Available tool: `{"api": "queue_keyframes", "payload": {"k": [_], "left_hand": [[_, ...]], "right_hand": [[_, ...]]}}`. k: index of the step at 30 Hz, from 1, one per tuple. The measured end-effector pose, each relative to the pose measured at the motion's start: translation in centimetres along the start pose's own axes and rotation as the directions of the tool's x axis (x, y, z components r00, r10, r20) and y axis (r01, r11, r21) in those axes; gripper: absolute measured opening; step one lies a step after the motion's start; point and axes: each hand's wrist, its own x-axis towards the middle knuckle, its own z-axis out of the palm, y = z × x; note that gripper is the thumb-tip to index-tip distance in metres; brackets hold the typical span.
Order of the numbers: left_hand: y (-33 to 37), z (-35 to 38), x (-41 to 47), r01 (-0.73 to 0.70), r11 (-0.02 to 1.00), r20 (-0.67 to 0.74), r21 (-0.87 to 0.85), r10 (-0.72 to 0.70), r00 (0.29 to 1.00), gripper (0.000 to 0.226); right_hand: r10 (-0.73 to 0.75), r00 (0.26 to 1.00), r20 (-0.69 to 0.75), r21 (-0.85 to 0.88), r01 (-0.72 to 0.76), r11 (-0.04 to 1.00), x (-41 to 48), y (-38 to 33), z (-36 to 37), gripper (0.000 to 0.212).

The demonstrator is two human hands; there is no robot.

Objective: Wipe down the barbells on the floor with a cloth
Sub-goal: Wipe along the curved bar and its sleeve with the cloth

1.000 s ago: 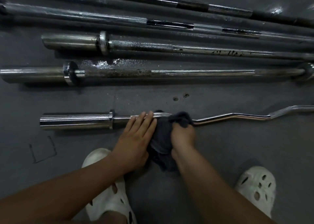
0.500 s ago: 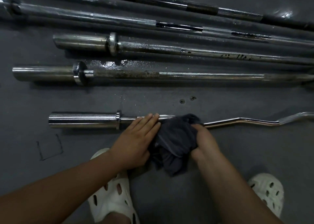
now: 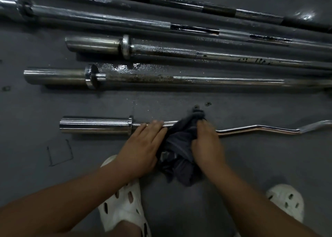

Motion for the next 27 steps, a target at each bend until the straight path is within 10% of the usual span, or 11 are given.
{"api": "queue_keyframes", "payload": {"k": [5,9,14,18,22,24,27], "left_hand": [[0.7,0.9,-0.9,0.003,0.994,0.031,0.106,-0.006,1.0,0.078],[1.0,1.2,-1.2,0.077,0.994,0.004,0.077,-0.077,0.997,0.086],[1.0,1.1,-1.9,0.057,0.998,0.011,-0.008,-0.057,0.998,0.082],[0.8,1.2,-2.8,0.054,0.99,-0.04,-0.13,-0.06,0.997,0.077],[0.4,0.4,-2.6,0.124,0.941,-0.113,-0.315,-0.167,0.979,0.088],[0.1,0.1,-2.6,0.119,0.955,-0.14,-0.272,-0.162,0.977,0.089],[-0.4,-0.4,-2.5,0.121,0.992,-0.129,-0.028,-0.123,0.984,0.079]], "right_hand": [[-0.401,0.903,0.156,-0.181,0.426,0.887,-2.0,-2.4,1.0,0.074],[0.049,0.996,0.069,-0.258,-0.029,0.966,0.8,-0.1,0.4,0.068],[-0.427,0.891,0.157,-0.197,0.452,0.87,-2.4,-3.9,2.5,0.068],[-0.142,0.981,0.133,-0.201,0.167,0.965,1.3,-3.5,0.6,0.067],[-0.418,0.875,0.246,-0.142,0.459,0.877,-1.6,-8.0,2.1,0.075],[-0.461,0.825,0.326,-0.142,0.525,0.839,-1.2,-6.8,1.4,0.079],[-0.251,0.943,0.217,-0.295,0.308,0.904,0.9,-5.7,1.1,0.069]]}}
